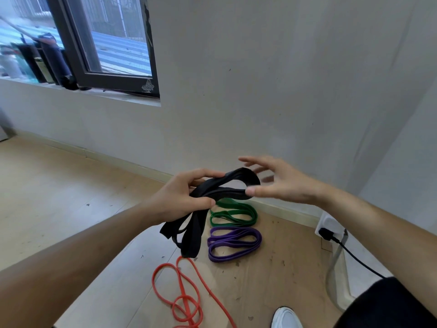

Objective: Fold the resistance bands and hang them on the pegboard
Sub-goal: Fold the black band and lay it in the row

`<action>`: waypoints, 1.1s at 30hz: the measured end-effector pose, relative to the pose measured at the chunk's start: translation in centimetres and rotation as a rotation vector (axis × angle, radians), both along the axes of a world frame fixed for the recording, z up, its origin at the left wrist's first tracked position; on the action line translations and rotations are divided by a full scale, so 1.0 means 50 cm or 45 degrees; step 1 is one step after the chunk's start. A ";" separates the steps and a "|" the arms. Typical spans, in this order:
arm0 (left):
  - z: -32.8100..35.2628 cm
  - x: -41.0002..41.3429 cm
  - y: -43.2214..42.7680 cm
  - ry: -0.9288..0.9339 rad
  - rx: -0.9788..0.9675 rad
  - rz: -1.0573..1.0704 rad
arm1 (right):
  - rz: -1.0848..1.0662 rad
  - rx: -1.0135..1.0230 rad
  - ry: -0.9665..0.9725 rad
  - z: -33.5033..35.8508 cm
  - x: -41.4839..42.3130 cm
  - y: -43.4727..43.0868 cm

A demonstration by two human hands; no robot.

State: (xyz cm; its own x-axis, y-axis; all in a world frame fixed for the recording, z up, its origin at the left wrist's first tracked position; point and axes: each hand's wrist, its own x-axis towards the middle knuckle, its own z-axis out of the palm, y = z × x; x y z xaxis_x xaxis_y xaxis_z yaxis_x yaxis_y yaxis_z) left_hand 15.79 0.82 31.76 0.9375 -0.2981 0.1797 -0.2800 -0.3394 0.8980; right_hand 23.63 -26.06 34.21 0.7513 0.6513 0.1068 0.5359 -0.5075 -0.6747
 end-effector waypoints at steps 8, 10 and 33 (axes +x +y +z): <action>-0.037 0.023 0.007 0.165 0.101 -0.081 | 0.144 -0.056 -0.293 -0.093 -0.001 0.067; -0.055 0.033 0.011 0.220 0.164 -0.089 | 0.144 -0.077 -0.273 -0.123 0.006 0.071; -0.730 0.135 -0.108 0.420 0.668 0.215 | -0.185 -0.426 0.257 -0.779 0.106 -0.033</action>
